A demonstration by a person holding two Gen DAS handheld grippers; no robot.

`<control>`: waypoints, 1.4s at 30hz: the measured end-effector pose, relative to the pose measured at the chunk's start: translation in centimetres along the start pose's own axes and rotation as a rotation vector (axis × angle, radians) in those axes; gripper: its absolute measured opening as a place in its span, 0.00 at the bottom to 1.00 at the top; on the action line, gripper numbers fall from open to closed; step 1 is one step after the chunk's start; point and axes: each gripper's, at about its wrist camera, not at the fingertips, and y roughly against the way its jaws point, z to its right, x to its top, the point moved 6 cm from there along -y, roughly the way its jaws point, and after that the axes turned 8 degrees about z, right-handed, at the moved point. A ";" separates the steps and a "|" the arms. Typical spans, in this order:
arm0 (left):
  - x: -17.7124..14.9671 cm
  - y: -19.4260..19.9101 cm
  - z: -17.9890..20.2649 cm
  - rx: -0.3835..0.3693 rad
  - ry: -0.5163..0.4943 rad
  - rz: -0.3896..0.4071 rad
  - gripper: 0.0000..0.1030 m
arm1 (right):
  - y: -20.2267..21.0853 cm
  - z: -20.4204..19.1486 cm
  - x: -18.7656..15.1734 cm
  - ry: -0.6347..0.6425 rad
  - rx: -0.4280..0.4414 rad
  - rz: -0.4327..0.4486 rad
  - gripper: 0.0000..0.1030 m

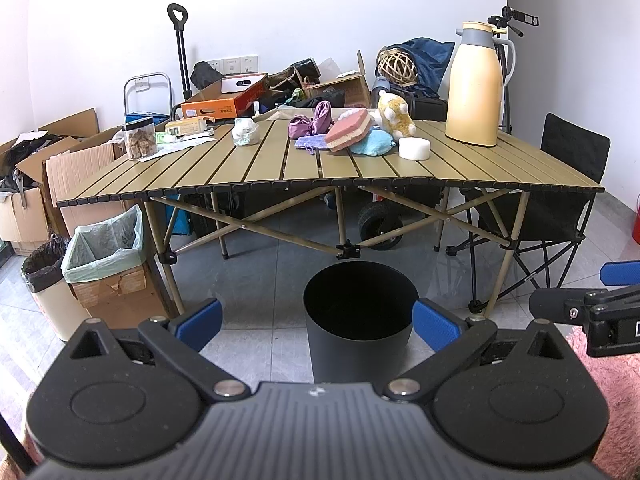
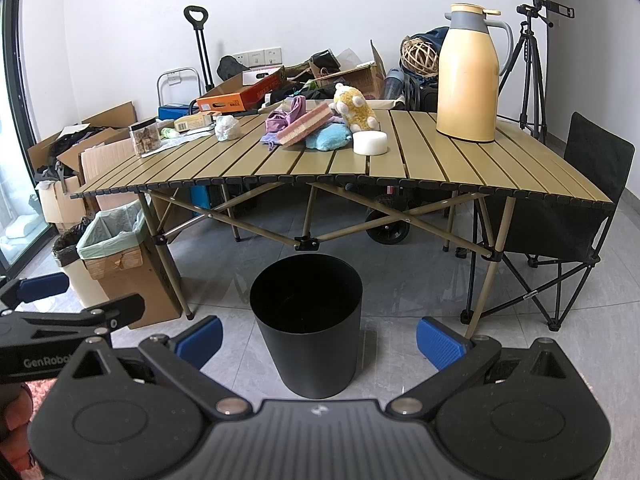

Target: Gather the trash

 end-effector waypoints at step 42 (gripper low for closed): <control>4.5 -10.1 -1.2 0.099 -0.028 0.054 1.00 | -10.7 1.7 4.3 0.006 0.052 0.091 1.00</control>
